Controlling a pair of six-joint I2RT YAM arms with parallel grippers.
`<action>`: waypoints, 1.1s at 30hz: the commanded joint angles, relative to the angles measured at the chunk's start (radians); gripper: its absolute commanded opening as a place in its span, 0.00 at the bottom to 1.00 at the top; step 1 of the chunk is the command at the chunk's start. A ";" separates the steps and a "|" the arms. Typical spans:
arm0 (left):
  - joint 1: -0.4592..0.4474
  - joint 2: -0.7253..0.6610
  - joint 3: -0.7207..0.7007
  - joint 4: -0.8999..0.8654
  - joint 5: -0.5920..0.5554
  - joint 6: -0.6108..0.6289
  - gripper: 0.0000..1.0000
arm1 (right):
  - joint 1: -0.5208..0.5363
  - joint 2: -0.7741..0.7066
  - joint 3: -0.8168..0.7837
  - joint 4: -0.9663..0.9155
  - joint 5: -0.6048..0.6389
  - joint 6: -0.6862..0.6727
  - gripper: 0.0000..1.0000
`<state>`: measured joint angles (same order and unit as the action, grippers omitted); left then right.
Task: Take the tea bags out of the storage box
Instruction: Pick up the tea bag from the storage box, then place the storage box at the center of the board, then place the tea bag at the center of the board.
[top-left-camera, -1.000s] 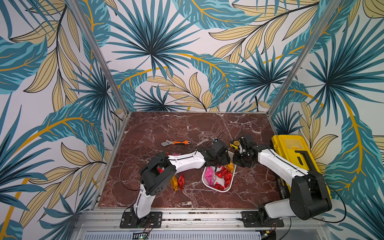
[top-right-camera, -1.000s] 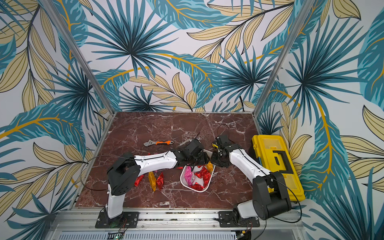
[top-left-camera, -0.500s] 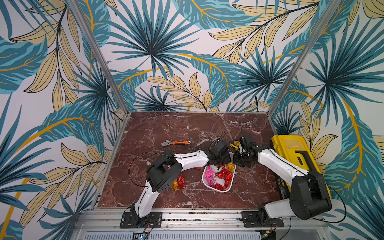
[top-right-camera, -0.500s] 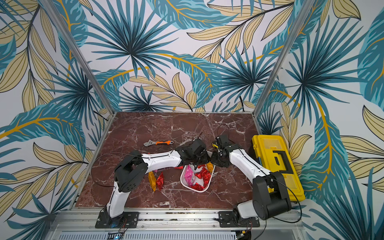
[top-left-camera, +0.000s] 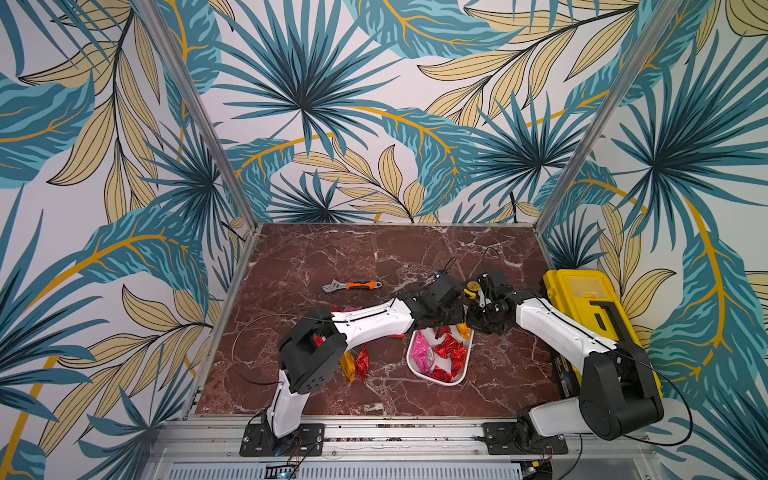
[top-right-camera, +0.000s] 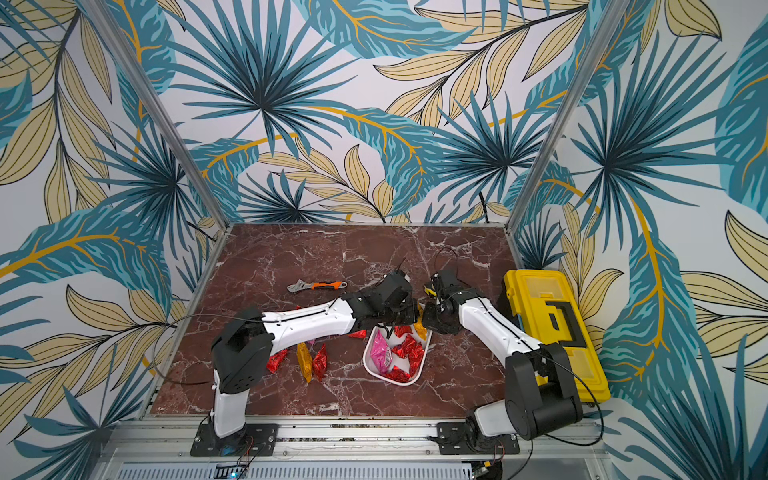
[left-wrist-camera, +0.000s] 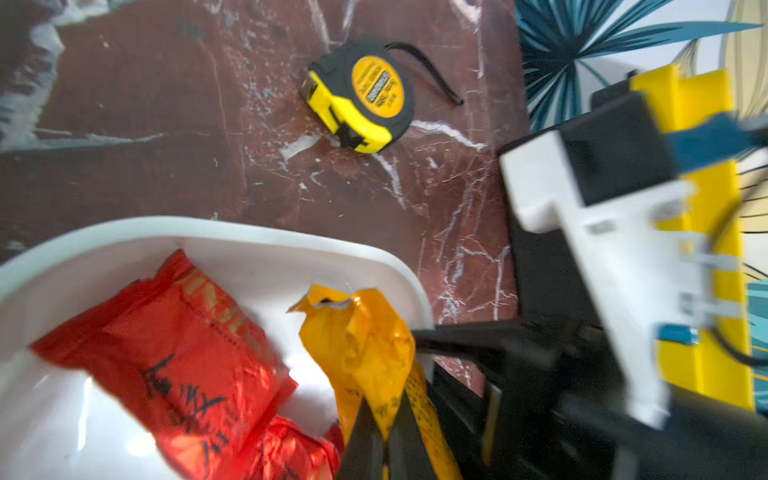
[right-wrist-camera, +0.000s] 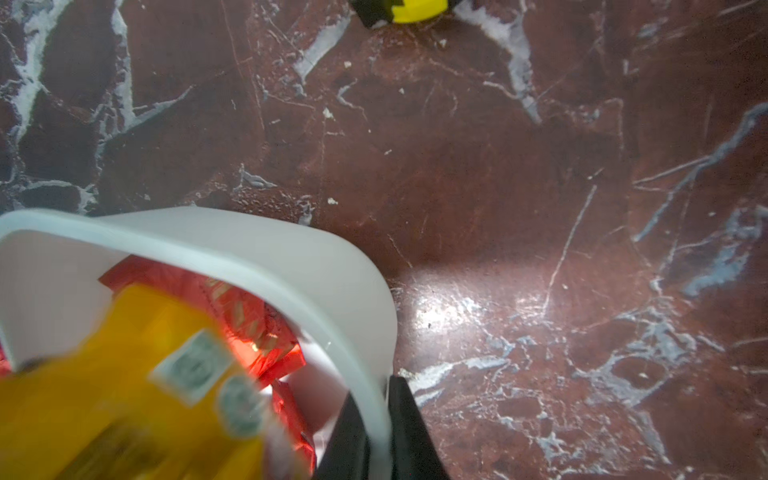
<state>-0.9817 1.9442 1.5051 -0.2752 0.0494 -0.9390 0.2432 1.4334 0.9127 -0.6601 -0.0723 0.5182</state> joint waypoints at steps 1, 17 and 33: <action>-0.007 -0.106 -0.049 -0.025 -0.014 0.048 0.06 | 0.004 -0.019 0.011 -0.027 0.030 -0.029 0.15; 0.006 -0.518 -0.370 -0.283 -0.143 0.112 0.06 | 0.004 0.010 0.037 -0.039 0.023 -0.056 0.15; 0.056 -0.557 -0.570 -0.415 -0.170 0.184 0.06 | 0.003 0.016 0.042 -0.039 0.010 -0.072 0.15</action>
<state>-0.9295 1.3525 0.9707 -0.7021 -0.1265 -0.7921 0.2432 1.4422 0.9401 -0.6834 -0.0570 0.4622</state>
